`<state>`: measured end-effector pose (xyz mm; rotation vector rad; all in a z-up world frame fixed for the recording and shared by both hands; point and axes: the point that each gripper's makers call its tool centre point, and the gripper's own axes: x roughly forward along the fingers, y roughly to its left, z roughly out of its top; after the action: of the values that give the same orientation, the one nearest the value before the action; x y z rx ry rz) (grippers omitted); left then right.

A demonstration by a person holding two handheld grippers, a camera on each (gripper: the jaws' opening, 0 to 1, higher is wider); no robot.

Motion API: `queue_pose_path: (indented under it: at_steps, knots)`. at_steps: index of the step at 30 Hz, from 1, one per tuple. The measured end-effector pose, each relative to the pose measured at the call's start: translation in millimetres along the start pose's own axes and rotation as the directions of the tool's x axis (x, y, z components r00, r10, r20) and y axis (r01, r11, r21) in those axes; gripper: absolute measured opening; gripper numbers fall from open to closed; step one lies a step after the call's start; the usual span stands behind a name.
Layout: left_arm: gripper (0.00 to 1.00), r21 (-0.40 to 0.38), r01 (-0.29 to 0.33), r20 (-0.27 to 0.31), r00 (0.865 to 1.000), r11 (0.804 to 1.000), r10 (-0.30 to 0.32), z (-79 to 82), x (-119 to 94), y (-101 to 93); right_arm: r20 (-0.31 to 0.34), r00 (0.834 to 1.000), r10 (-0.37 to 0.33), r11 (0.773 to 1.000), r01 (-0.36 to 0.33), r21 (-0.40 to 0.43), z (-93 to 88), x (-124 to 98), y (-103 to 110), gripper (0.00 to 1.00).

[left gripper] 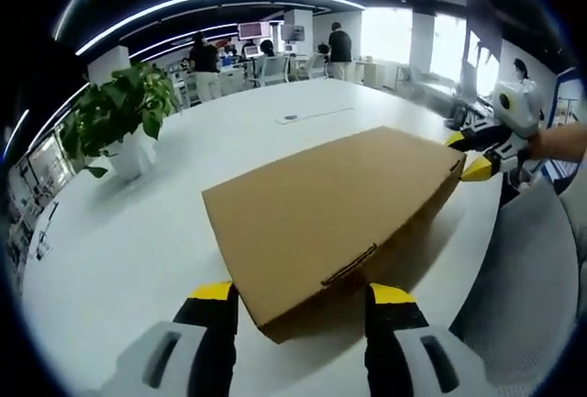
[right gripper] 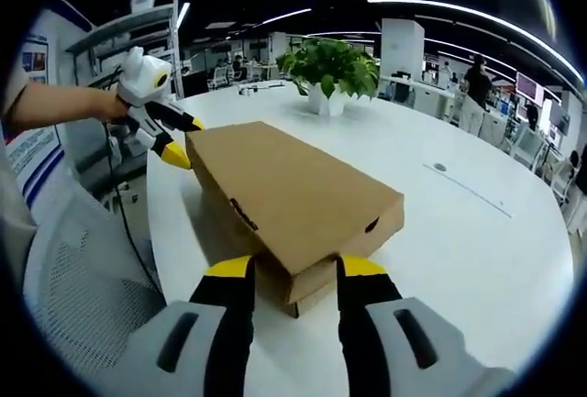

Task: Operate the shoe box by opening the lid, removing the specified soft item, and placing it in the target area until the item is outside and the box remains undamaged.

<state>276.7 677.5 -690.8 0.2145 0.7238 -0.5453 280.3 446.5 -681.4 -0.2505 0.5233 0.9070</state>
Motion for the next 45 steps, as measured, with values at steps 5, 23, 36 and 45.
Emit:
queue_pose_path:
  at_steps: [5,23,36,45]
  knots:
    - [0.58,0.004,-0.001,0.006,1.000,1.000,0.001,7.3,-4.9,0.1,0.021,1.000,-0.003,1.000,0.003,0.014,7.8,-3.4,-0.2,0.34]
    - [0.56,0.008,-0.040,0.097,0.995,0.999,0.039,52.7,-23.2,13.7,0.119,0.993,-0.016,1.000,0.018,-0.012,53.6,-16.6,-10.1,0.41]
    - [0.35,0.010,-0.134,0.164,0.978,0.991,0.131,83.2,-25.0,44.1,0.170,0.984,-0.048,0.998,0.053,-0.025,82.0,-15.3,-31.6,0.39]
    - [0.22,-0.021,-0.181,0.194,0.964,0.983,0.182,104.8,-22.2,67.4,0.203,0.976,-0.074,0.996,0.083,-0.034,98.6,-10.1,-48.0,0.39]
